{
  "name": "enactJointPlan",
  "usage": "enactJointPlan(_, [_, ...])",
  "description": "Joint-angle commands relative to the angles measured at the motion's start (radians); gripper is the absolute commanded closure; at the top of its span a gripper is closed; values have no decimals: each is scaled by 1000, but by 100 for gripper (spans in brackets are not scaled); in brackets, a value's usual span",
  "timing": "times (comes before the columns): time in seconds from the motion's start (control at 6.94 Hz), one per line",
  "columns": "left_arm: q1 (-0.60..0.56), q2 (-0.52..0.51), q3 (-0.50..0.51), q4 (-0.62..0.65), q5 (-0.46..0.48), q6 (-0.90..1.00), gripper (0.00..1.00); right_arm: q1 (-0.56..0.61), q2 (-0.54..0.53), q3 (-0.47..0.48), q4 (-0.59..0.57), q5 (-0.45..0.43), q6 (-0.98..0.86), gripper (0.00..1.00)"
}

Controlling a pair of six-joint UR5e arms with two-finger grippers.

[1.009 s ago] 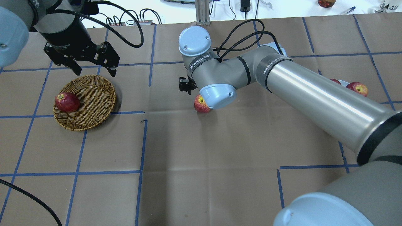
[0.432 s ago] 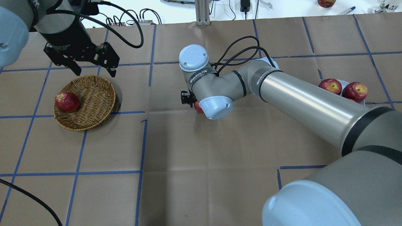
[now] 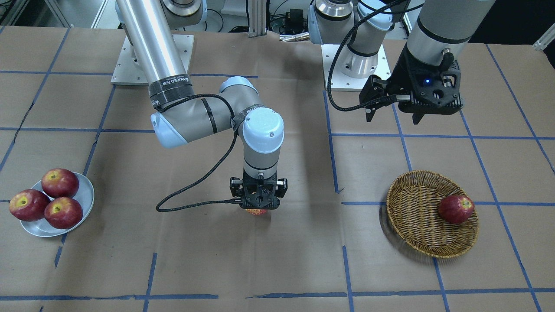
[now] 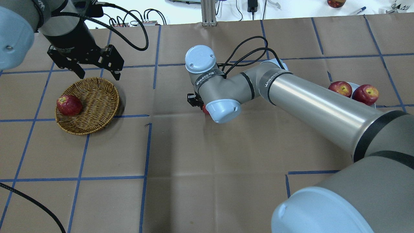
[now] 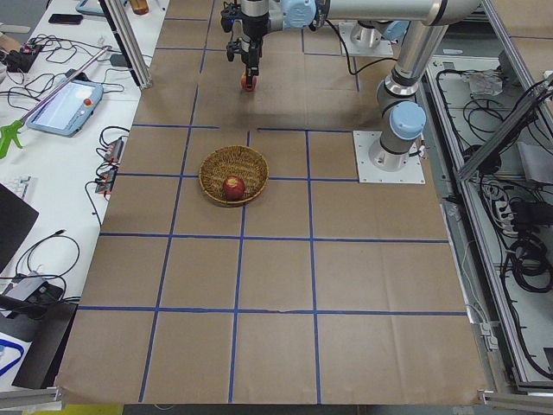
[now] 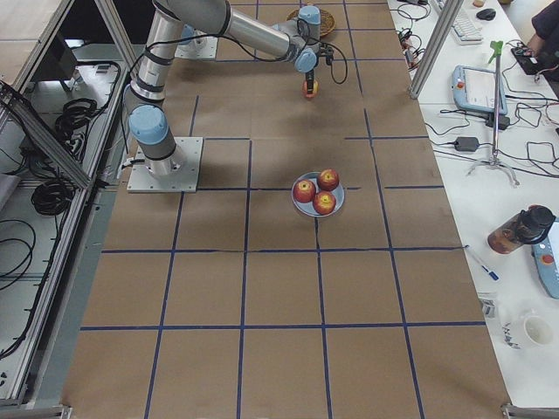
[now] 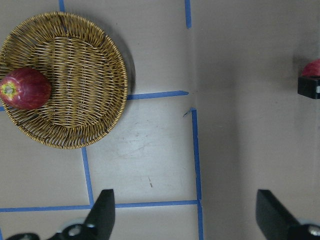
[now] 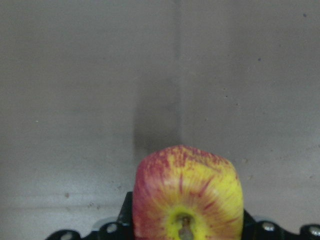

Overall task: Transfer apple from basket to plate
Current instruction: 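Carry the apple with the right gripper over the white plate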

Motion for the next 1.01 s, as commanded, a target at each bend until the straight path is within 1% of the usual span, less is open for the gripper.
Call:
enactJointPlan(0.0, [0,-10,17,2,0,1,1,-26,-46,-12,10,-1,-3,62])
enactJointPlan(0.14, [0,-21,26,2,0,1,1,-67,-110,-8,62,-6,-16,62])
enactJointPlan(0.29, [2,-20,28,4,0,1,1,-133,-173,-2,134,-7,-73,62])
enactJointPlan(0.43, [3,-18,29,2,2,1,1,-216,-230,17,192,-9,-172,62])
enactJointPlan(0.72, [3,-20,29,4,2,1,1,-419,-340,128,185,-10,-440,62])
enactJointPlan(0.86, [3,-23,26,4,0,1,1,-528,-368,161,179,-7,-601,62])
